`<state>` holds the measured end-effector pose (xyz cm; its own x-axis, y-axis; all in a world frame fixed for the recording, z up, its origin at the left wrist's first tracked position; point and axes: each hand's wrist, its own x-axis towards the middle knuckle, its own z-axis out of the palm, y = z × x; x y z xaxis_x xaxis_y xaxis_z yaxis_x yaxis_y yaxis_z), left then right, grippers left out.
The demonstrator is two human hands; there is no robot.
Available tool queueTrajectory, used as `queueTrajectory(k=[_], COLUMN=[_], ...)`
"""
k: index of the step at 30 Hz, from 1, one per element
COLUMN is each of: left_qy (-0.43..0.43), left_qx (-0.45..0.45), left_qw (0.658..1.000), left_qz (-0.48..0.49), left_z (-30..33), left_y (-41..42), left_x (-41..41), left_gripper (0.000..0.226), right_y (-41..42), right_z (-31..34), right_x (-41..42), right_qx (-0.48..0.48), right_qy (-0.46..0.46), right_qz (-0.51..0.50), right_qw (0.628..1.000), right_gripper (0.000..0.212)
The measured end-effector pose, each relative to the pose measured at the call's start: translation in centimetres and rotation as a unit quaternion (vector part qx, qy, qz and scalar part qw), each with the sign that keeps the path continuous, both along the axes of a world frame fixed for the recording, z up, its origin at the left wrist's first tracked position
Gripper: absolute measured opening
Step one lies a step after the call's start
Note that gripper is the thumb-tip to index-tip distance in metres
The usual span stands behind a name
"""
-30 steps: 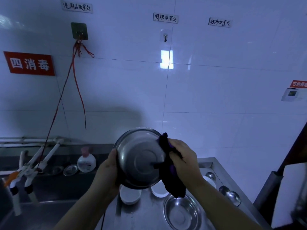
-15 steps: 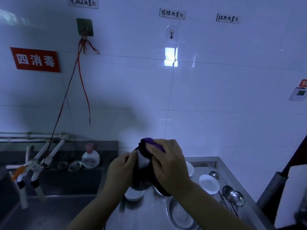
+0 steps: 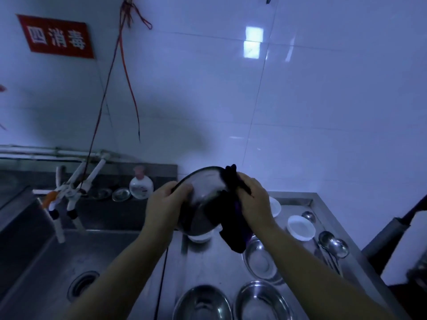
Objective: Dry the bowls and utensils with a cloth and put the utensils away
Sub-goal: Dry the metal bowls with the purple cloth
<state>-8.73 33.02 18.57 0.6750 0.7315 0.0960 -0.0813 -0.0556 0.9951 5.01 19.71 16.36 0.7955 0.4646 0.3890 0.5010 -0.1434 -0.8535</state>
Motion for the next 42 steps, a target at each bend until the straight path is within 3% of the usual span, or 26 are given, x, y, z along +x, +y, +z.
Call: queueTrajectory(k=[4, 8, 10, 11, 16, 20, 22, 24, 33, 42], left_qy=[0.036, 0.119, 0.171, 0.200, 0.233, 0.261, 0.293, 0.319, 0.331, 0.309], left_qx=[0.016, 0.098, 0.154, 0.191, 0.391, 0.467, 0.525, 0.540, 0.564, 0.558], left_qw=[0.999, 0.988, 0.973, 0.961, 0.887, 0.834, 0.784, 0.760, 0.732, 0.751], left_qz=[-0.016, 0.030, 0.034, 0.025, -0.080, -0.134, -0.152, -0.168, -0.190, -0.169], left_z=[-1.4, -5.0, -7.6, -9.2, -16.2, -19.7, -20.7, -21.6, -24.7, -26.3], left_y=[3.6, 8.2, 9.9, 10.6, 11.7, 12.1, 12.1, 12.3, 12.7, 12.8], left_x=[-0.6, -1.0, -1.1, -1.1, -1.0, -1.1, -1.3, -1.5, -1.1, -1.4], left_gripper=[0.039, 0.035, 0.022, 0.014, 0.019, 0.028, 0.031, 0.036, 0.040, 0.039], right_y=[0.0, 0.2, 0.3, 0.3, 0.3, 0.4, 0.3, 0.1, -0.7, -2.6], right_z=[-3.4, -6.5, -7.7, -8.6, -12.9, -15.1, -15.8, -16.4, -17.5, -16.9], right_x=[-0.5, -1.4, -1.6, -1.6, -1.6, -1.7, -1.8, -1.7, -1.3, -1.1], right_qx=[-0.045, -0.085, -0.100, -0.103, -0.108, -0.099, -0.094, -0.087, -0.066, -0.033], right_qy=[0.098, 0.144, 0.155, 0.155, 0.211, 0.223, 0.234, 0.242, 0.277, 0.293], right_qz=[-0.009, -0.032, -0.047, -0.058, -0.097, -0.138, -0.150, -0.166, -0.231, -0.282], right_qw=[0.994, 0.985, 0.982, 0.981, 0.967, 0.960, 0.956, 0.952, 0.930, 0.913], right_gripper=[0.030, 0.018, 0.012, 0.018, 0.035, 0.049, 0.047, 0.045, 0.036, 0.034])
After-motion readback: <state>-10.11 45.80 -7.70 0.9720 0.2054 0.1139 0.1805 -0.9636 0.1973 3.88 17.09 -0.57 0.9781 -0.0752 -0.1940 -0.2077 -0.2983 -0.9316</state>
